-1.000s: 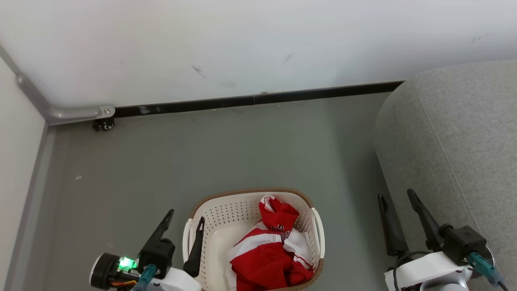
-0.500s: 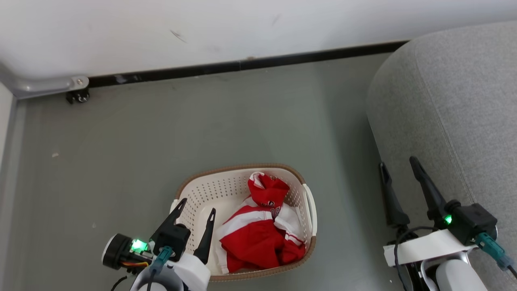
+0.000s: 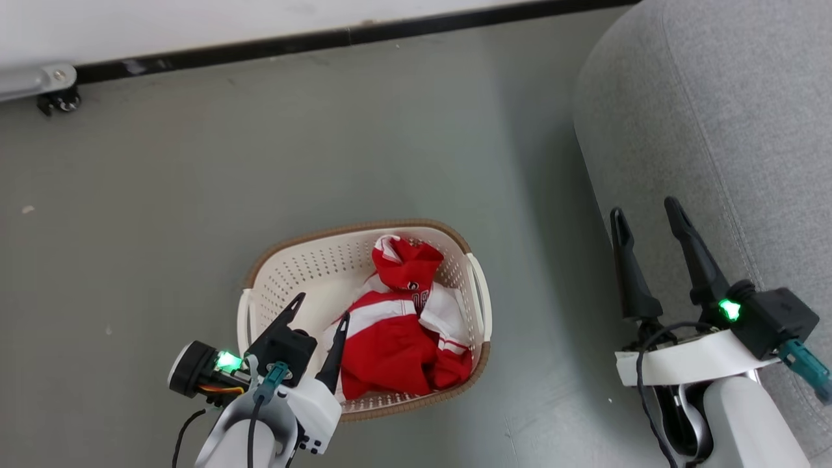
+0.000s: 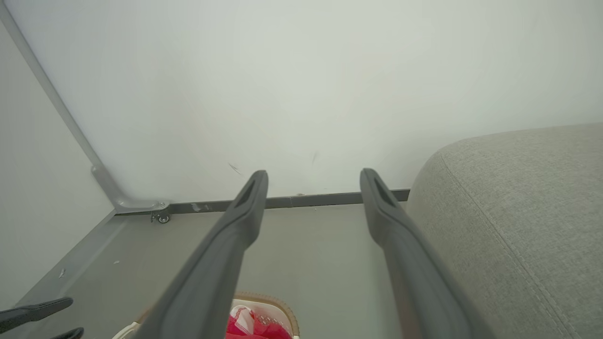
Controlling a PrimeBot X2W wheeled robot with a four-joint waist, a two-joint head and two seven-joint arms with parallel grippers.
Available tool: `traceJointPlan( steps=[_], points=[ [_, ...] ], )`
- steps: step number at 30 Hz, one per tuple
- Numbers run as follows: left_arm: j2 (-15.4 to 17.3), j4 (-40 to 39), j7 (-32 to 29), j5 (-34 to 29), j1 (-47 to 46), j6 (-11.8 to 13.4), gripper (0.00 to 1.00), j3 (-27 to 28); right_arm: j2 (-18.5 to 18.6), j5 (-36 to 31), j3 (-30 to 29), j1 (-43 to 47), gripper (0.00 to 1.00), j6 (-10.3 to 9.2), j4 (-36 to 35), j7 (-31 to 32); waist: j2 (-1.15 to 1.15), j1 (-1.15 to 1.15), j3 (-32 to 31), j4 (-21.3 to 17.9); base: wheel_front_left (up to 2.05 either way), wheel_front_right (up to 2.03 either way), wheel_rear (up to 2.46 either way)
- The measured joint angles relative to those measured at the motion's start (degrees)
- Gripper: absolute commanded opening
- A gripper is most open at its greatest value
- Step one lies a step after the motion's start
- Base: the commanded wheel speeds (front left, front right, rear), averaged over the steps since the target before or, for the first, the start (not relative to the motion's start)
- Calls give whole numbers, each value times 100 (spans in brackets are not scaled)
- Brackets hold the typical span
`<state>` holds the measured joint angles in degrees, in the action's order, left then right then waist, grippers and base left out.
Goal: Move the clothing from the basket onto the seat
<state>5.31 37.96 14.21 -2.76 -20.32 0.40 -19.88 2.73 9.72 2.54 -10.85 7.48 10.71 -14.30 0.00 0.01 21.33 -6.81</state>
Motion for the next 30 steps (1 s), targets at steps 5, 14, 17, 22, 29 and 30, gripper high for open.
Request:
traceJointPlan(
  steps=[5, 14, 17, 22, 29, 30],
  points=[
    [-5, 213, 0, -10, -170, 1, 100, -1, 1, 4, 62, -193, 100, 0, -120, 0, 0, 0, 275, -103, 0, 0, 0],
    [33, 463, 0, -96, -534, 11, 100, 1, 3, 97, 186, -593, 100, 0, -275, 0, 0, 0, 749, -262, 0, 0, 0],
    [25, 545, 0, -131, -669, 12, 100, -22, 3, 114, 234, -707, 100, 0, -302, -1, 0, 0, 900, -308, 0, 0, 0],
    [27, 724, 0, -305, -843, 9, 100, -192, 5, 185, 314, -891, 100, 0, -333, -8, 0, 0, 1138, -382, 0, 0, 0],
    [144, 1059, 1, -483, -1211, -49, 100, -346, 7, 240, 315, -1092, 100, 0, -370, -14, 0, 0, 1479, -502, 0, 0, 0],
    [138, 1106, 1, -509, -1250, -49, 100, -359, 7, 245, 315, -1117, 100, 0, -372, -14, 0, 0, 1517, -518, 0, 0, 0]
  ],
)
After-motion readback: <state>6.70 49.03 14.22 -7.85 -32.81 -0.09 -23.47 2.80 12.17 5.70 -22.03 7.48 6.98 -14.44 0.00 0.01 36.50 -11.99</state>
